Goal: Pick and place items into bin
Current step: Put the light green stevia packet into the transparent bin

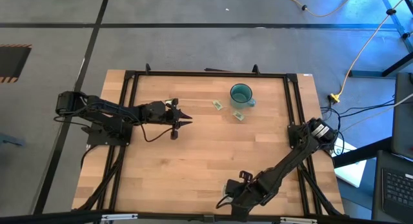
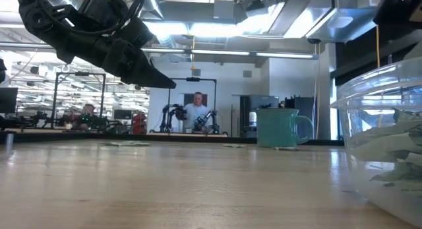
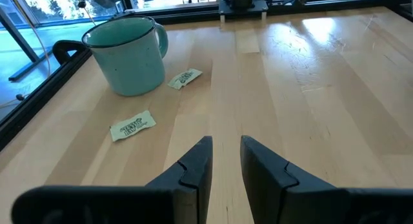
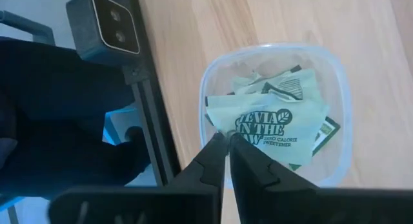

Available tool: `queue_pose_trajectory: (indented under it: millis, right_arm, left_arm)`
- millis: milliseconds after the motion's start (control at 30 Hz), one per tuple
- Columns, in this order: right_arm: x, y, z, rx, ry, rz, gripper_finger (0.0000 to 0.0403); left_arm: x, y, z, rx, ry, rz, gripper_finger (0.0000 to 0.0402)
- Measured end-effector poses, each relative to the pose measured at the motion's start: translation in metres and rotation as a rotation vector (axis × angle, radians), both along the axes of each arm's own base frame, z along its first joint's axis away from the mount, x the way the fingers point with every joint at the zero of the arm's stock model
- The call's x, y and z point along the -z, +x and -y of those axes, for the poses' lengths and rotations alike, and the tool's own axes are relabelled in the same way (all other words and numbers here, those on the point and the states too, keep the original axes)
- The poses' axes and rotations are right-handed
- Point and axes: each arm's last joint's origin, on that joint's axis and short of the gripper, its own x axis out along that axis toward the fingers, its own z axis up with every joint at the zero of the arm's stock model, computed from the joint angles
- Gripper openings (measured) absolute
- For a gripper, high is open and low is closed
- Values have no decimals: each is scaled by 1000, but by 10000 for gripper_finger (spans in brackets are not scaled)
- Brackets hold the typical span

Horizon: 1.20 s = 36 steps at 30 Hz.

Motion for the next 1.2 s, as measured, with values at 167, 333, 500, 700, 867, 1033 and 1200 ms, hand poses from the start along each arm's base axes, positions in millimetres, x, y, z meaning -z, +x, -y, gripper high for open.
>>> queue_pose_trajectory:
  millis: [167,333,500,700,867,1033,1200]
  right_arm:
    - [1,-1,1,1,-12,-13,47]
    - [2,-2,7,27,-39,-55,80]
    - [-5,-5,17,42,-58,-83,91]
    - [-32,-9,63,151,-219,-132,86]
    - [-46,-2,118,162,-342,-216,85]
    - [-43,19,179,102,-369,-254,85]
    - [-31,13,239,111,-356,-311,85]
  left_arm:
    - [0,0,0,0,0,-1,75]
    - [0,0,0,0,0,-1,75]
    - [0,0,0,0,0,-1,75]
    - [0,0,0,0,-1,-4,75]
    - [3,-1,0,0,-5,-33,75]
    - [6,-2,0,0,-10,-62,75]
    - [5,-2,0,3,0,-60,75]
